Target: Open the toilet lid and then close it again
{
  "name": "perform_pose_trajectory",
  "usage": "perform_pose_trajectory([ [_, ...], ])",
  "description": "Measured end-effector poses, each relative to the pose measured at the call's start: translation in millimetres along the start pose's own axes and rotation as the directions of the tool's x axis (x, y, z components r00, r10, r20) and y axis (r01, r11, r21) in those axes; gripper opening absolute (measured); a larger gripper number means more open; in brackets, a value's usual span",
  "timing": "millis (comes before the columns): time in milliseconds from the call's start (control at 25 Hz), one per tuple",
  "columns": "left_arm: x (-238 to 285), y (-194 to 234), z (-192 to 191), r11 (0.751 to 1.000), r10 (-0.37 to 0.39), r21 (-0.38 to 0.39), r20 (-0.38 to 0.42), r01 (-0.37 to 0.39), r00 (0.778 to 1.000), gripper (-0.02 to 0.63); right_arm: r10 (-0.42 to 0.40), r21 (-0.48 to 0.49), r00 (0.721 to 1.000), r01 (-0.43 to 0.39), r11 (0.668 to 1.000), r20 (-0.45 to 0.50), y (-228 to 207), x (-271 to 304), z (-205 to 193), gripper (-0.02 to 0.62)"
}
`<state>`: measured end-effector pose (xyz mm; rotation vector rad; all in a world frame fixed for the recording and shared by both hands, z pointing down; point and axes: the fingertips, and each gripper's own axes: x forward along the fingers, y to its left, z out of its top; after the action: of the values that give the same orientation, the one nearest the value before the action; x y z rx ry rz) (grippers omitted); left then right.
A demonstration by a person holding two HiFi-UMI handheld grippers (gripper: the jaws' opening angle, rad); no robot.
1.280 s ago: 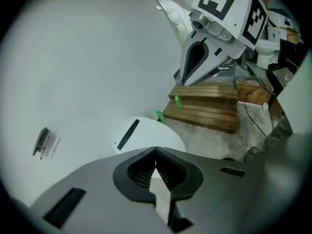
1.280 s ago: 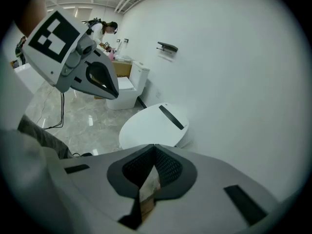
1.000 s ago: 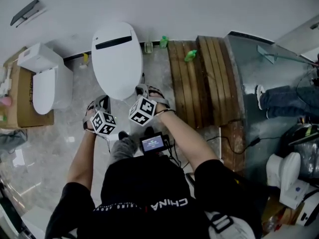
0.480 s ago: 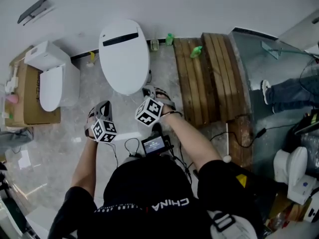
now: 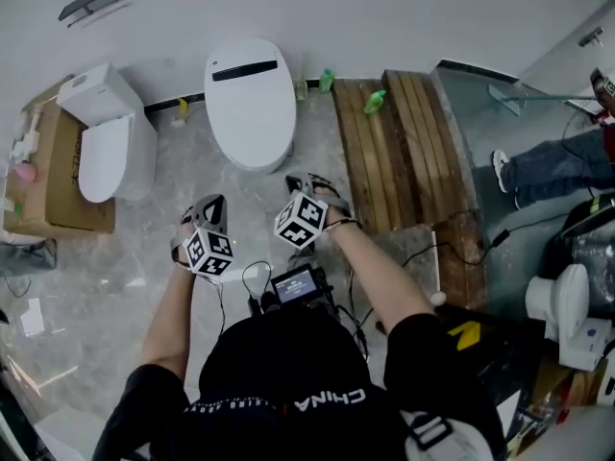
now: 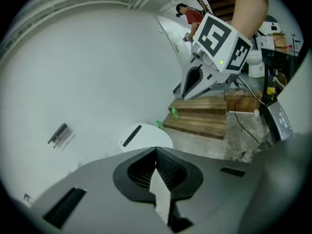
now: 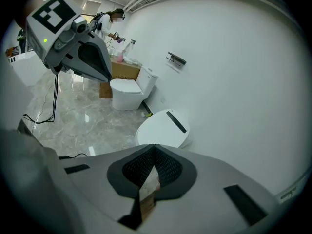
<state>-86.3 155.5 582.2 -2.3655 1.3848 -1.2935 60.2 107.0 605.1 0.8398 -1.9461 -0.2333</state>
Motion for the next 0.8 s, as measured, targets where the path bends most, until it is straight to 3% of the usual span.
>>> perform_pose_trajectory([
  [240, -54, -31, -17, 0.999, -0.048, -0.005, 0.04, 0.048, 0.998, 0.009, 0.013, 0.095, 1.0, -0.012, 0.995, -0.009, 51, -57, 1, 0.014],
  [400, -75, -48, -16, 0.998, -0.059, -0.026, 0.055, 0.06, 0.997, 0.009, 0.007, 0.077, 1.0, -0.006, 0.997, -0.011, 57, -83, -5, 0.014],
  [560, -88, -58, -7, 0.993, -0.07, -0.093, 0.083, 0.078, 0.994, 0.009, 0.005, 0.054, 1.0, -0.006, 0.998, 0.018, 56, -97, -1, 0.014],
  [800, -92, -80, 4, 0.991, -0.071, -0.112, 0.071, 0.079, 0.995, 0.009, 0.031, 0.053, 0.997, -0.035, 0.998, 0.074, 61, -116, -5, 0.014],
])
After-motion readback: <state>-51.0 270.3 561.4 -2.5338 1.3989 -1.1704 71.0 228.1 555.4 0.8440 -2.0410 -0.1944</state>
